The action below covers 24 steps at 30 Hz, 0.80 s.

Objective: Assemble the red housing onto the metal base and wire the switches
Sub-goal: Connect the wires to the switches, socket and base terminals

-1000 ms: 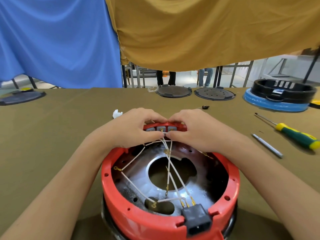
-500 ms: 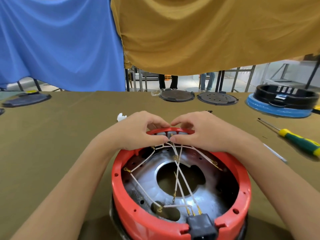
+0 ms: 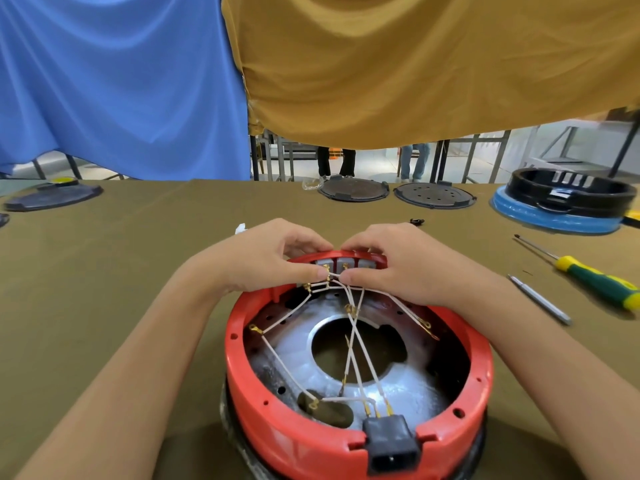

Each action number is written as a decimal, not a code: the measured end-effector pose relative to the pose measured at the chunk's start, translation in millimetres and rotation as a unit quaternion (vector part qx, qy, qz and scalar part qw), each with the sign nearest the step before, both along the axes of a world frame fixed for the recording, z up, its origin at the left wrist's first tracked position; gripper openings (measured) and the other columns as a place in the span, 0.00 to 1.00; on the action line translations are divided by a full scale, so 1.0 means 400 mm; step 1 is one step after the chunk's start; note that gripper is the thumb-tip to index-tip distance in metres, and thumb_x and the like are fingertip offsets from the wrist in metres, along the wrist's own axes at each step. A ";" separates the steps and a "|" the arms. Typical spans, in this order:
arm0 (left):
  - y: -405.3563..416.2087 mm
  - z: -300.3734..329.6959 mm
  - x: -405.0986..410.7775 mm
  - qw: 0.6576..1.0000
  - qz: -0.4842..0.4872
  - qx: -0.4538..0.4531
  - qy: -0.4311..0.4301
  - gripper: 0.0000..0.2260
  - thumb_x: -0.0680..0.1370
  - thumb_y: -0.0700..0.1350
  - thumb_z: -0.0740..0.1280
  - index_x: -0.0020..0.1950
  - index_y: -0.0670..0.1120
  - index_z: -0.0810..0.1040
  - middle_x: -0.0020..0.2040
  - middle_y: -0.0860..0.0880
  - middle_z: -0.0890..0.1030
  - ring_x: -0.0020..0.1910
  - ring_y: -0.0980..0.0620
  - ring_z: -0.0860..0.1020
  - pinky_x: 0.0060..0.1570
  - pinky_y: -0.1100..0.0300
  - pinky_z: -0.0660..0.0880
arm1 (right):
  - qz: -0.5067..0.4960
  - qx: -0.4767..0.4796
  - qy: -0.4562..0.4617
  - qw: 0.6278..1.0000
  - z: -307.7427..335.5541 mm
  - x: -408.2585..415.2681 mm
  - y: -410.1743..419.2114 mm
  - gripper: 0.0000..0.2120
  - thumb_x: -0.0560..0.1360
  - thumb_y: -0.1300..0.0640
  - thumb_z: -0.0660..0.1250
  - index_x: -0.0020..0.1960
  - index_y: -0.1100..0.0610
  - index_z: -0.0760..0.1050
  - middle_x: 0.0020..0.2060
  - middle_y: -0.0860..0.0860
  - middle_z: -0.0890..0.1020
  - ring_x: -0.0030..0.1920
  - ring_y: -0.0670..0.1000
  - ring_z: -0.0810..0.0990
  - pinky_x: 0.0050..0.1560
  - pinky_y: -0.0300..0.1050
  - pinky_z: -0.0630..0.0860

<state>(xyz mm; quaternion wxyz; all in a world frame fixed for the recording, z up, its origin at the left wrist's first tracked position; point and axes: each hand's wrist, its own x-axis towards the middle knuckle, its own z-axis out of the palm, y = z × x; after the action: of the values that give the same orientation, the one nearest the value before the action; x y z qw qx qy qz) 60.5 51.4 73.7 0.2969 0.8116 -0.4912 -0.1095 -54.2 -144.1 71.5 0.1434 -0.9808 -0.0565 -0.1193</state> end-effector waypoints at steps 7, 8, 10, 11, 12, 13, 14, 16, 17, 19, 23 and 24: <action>-0.008 -0.001 -0.005 1.000 0.011 0.002 -0.019 0.13 0.78 0.49 0.72 0.62 0.55 0.81 0.53 0.60 0.84 0.53 0.61 0.82 0.61 0.56 0.77 | -0.005 -0.008 -0.016 1.000 -0.008 0.007 -0.005 0.16 0.75 0.40 0.68 0.59 0.45 0.80 0.44 0.43 0.81 0.44 0.44 0.78 0.47 0.47 0.77; -0.008 -0.002 -0.005 1.000 0.014 0.000 -0.009 0.14 0.78 0.50 0.72 0.63 0.55 0.81 0.54 0.60 0.84 0.54 0.61 0.82 0.62 0.56 0.76 | -0.007 0.011 -0.018 1.000 -0.009 0.006 -0.006 0.16 0.74 0.39 0.68 0.59 0.45 0.80 0.45 0.42 0.82 0.45 0.42 0.79 0.47 0.44 0.77; -0.003 -0.003 -0.003 1.000 0.022 -0.002 0.019 0.16 0.77 0.52 0.72 0.65 0.55 0.79 0.57 0.60 0.83 0.57 0.63 0.80 0.65 0.58 0.74 | -0.015 0.080 -0.024 0.996 -0.005 -0.002 -0.008 0.18 0.73 0.37 0.67 0.59 0.44 0.80 0.48 0.39 0.83 0.47 0.37 0.79 0.48 0.38 0.76; -0.001 -0.003 -0.002 0.999 0.027 0.000 0.031 0.17 0.78 0.52 0.71 0.66 0.56 0.78 0.59 0.60 0.83 0.58 0.64 0.79 0.65 0.59 0.73 | -0.020 0.111 -0.034 0.993 0.001 -0.009 -0.010 0.18 0.73 0.37 0.67 0.58 0.44 0.80 0.49 0.39 0.82 0.47 0.36 0.79 0.49 0.37 0.76; 0.000 -0.003 -0.001 0.999 0.032 0.001 0.038 0.17 0.79 0.52 0.70 0.67 0.56 0.78 0.59 0.60 0.82 0.58 0.64 0.79 0.65 0.60 0.73 | -0.028 0.128 -0.051 0.990 0.011 -0.017 -0.016 0.15 0.73 0.37 0.67 0.54 0.44 0.81 0.47 0.39 0.83 0.46 0.37 0.79 0.49 0.38 0.77; 0.000 -0.003 -0.001 0.999 0.036 0.003 0.036 0.15 0.80 0.50 0.69 0.67 0.55 0.78 0.58 0.59 0.83 0.57 0.63 0.80 0.64 0.61 0.73 | -0.037 0.132 -0.066 0.988 0.022 -0.027 -0.023 0.13 0.73 0.38 0.68 0.47 0.45 0.81 0.44 0.41 0.83 0.44 0.39 0.80 0.49 0.43 0.78; -0.002 -0.003 -0.001 0.999 0.039 0.003 0.027 0.13 0.81 0.48 0.68 0.65 0.54 0.79 0.56 0.58 0.84 0.54 0.61 0.81 0.61 0.61 0.74 | -0.044 0.127 -0.067 0.989 0.036 -0.038 -0.029 0.13 0.72 0.38 0.69 0.41 0.47 0.81 0.41 0.45 0.83 0.42 0.42 0.81 0.49 0.48 0.79; -0.006 -0.003 -0.002 0.999 0.050 -0.001 0.008 0.11 0.81 0.45 0.67 0.62 0.53 0.81 0.52 0.57 0.85 0.51 0.59 0.82 0.57 0.61 0.75 | -0.057 0.094 -0.015 0.994 0.061 -0.060 -0.033 0.18 0.69 0.36 0.69 0.34 0.50 0.81 0.42 0.53 0.84 0.43 0.52 0.82 0.50 0.58 0.79; -0.009 -0.003 -0.003 0.998 0.058 -0.007 0.005 0.10 0.81 0.44 0.67 0.61 0.52 0.82 0.51 0.57 0.85 0.50 0.60 0.82 0.57 0.60 0.76 | -0.066 0.067 0.022 0.995 0.068 -0.068 -0.029 0.19 0.68 0.35 0.69 0.33 0.50 0.81 0.44 0.56 0.84 0.45 0.55 0.82 0.51 0.60 0.79; -0.012 -0.005 -0.002 0.997 0.072 -0.016 0.003 0.10 0.81 0.43 0.67 0.59 0.52 0.83 0.49 0.57 0.85 0.48 0.60 0.82 0.57 0.59 0.77 | -0.078 0.013 0.066 0.995 0.069 -0.074 -0.015 0.20 0.68 0.36 0.71 0.31 0.51 0.81 0.45 0.56 0.84 0.47 0.56 0.82 0.50 0.59 0.80; -0.022 -0.010 0.000 0.996 0.087 -0.019 -0.013 0.10 0.81 0.42 0.66 0.58 0.52 0.83 0.48 0.55 0.85 0.46 0.56 0.83 0.57 0.55 0.77 | -0.109 -0.035 0.074 0.991 0.058 -0.076 0.004 0.16 0.69 0.42 0.73 0.31 0.53 0.82 0.47 0.48 0.79 0.53 0.48 0.73 0.50 0.54 0.79; -0.024 -0.013 0.000 0.996 0.087 -0.020 -0.013 0.10 0.81 0.42 0.66 0.57 0.52 0.83 0.47 0.55 0.85 0.46 0.55 0.83 0.56 0.55 0.78 | -0.109 -0.036 0.082 0.990 0.058 -0.078 0.007 0.15 0.70 0.45 0.73 0.30 0.53 0.82 0.48 0.47 0.78 0.55 0.48 0.71 0.50 0.53 0.78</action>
<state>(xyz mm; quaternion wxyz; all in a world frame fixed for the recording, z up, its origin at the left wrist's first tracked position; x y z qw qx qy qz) 60.6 41.9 68.7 0.3148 0.8467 -0.4244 -0.0626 -85.5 -141.5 94.6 0.0984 -0.9921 0.0584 -0.0517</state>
